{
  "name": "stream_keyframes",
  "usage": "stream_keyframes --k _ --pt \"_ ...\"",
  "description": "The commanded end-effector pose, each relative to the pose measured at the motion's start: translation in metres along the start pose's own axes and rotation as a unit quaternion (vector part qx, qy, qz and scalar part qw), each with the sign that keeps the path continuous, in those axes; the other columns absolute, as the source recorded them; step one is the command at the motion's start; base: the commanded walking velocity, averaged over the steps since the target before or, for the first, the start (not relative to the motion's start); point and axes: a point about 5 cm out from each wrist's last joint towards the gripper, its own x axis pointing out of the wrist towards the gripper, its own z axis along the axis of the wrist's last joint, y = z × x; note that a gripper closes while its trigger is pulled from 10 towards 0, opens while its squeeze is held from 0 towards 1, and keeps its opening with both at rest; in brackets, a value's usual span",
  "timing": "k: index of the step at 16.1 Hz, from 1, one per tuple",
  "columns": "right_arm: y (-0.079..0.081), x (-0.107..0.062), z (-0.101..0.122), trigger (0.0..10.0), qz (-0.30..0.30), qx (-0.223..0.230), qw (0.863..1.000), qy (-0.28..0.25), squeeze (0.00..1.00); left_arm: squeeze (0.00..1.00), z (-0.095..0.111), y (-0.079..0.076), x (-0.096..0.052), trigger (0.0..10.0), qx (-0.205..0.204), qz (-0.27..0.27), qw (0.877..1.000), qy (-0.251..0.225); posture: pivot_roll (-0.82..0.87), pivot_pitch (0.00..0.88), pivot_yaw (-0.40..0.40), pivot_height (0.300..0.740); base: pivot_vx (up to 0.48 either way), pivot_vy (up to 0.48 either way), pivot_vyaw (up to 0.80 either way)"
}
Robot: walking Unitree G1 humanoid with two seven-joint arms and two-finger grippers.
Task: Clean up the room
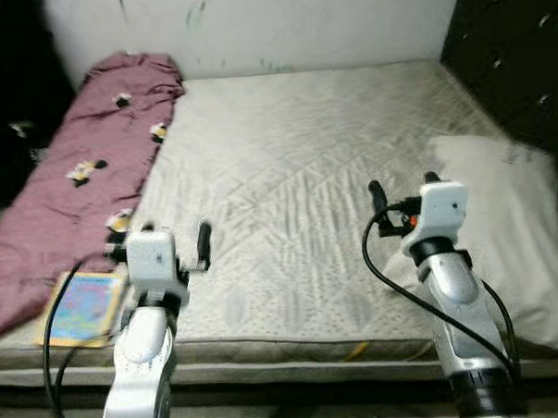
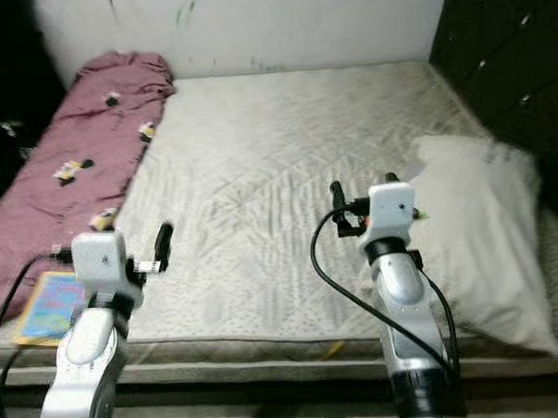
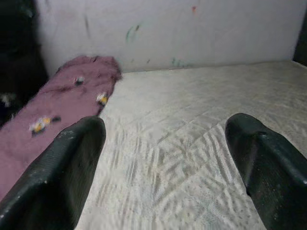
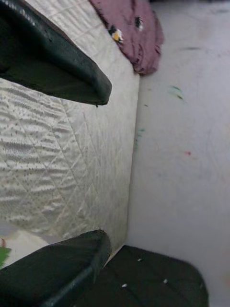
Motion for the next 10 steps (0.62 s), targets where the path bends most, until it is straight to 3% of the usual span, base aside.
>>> stream_keyframes --k 1,4,6,8,10 --pt "0.012 0.009 0.005 10.0 0.035 0.000 0.999 -0.007 0.00 0.00 0.001 0.008 -0.006 10.0 0.004 0.030 1.000 -0.003 0.01 0.000 -0.054 0.740 0.000 0.000 0.00" --pt "0.028 0.023 0.010 10.0 0.076 0.004 0.997 -0.014 0.00 0.00 -0.001 0.016 -0.013 10.0 0.007 0.063 0.998 -0.004 0.05 0.000 -0.105 0.740 0.000 0.000 0.00" --pt "0.030 0.024 0.010 10.0 0.080 0.003 0.997 -0.016 0.00 0.00 0.001 0.017 -0.013 10.0 0.009 0.063 0.998 -0.008 0.04 0.000 -0.098 0.740 0.000 0.000 0.00" --pt "0.030 0.021 0.009 10.0 0.080 0.000 0.997 -0.017 0.00 0.00 0.003 0.016 -0.011 10.0 0.007 0.048 0.999 -0.011 0.01 0.000 -0.078 0.740 0.000 0.000 0.00" --pt "0.016 0.011 0.001 10.0 0.054 0.000 0.999 -0.002 0.00 0.00 0.005 0.004 -0.003 10.0 0.011 0.003 1.000 -0.013 -0.01 0.000 -0.051 0.740 0.000 -0.263 0.00"
